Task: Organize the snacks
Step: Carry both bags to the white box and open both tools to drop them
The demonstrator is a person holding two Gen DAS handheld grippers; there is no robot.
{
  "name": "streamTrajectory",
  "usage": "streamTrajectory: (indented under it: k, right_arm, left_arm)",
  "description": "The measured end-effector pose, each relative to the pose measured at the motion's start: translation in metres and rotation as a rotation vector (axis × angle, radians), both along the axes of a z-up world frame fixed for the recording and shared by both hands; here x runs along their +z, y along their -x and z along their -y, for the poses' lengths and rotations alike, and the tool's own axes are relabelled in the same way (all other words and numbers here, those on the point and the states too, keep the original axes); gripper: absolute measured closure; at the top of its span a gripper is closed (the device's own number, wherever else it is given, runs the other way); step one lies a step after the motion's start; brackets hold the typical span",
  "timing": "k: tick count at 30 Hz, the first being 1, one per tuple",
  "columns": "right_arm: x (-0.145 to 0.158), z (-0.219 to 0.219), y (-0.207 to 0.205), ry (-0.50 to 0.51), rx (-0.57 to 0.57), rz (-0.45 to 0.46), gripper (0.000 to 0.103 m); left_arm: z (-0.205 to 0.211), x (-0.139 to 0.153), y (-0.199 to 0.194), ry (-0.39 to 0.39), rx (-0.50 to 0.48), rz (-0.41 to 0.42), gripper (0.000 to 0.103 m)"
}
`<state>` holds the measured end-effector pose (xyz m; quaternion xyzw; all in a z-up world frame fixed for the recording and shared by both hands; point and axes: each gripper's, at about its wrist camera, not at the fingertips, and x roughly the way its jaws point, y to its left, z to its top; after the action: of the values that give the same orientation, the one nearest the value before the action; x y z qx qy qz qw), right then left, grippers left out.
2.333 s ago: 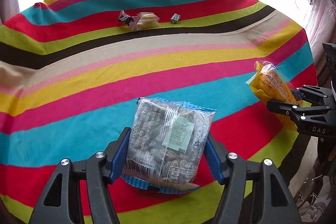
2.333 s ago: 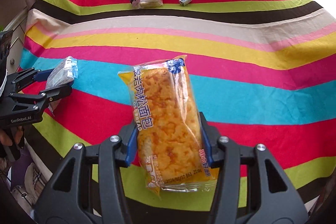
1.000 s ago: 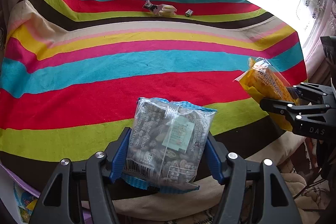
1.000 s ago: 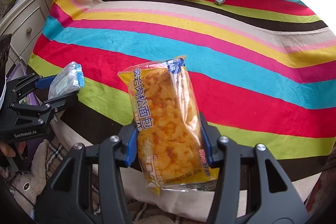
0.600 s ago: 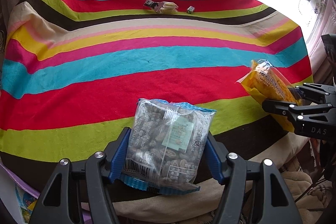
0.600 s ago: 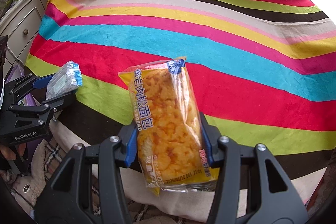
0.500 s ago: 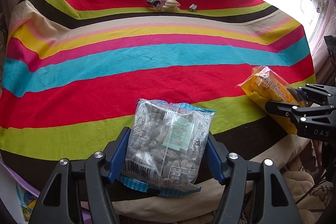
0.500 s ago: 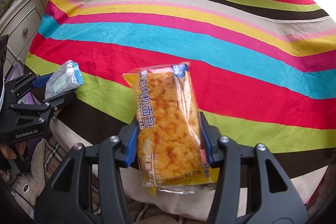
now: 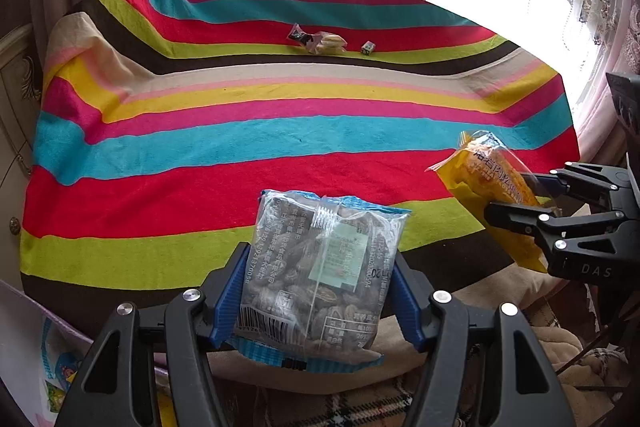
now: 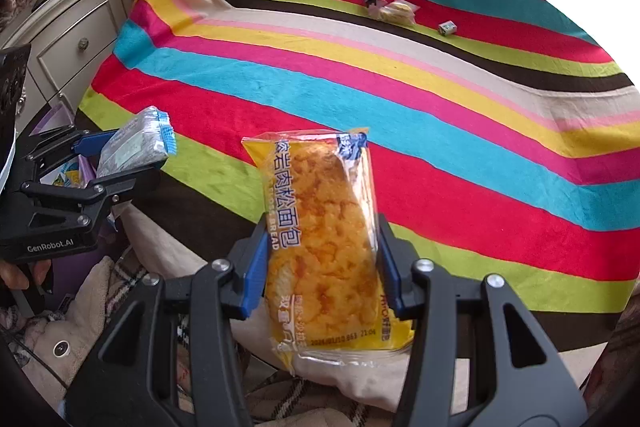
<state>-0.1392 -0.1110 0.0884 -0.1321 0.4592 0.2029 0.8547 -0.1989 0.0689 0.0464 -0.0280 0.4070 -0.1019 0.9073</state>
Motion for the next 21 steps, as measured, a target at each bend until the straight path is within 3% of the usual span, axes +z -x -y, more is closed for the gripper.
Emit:
streamTrajectory:
  k: [9, 21]
  right_arm:
    - [0.008, -0.068, 0.025, 0.028, 0.221, 0.021, 0.051]
    - [0.004, -0.188, 0.084, 0.028, 0.627, -0.027, 0.051]
  left_arm:
    - [-0.053, 0.011, 0.040, 0.000, 0.093, 0.010, 0.038]
    - [-0.159, 0.001, 0.106, 0.011, 0.391, -0.043, 0.038]
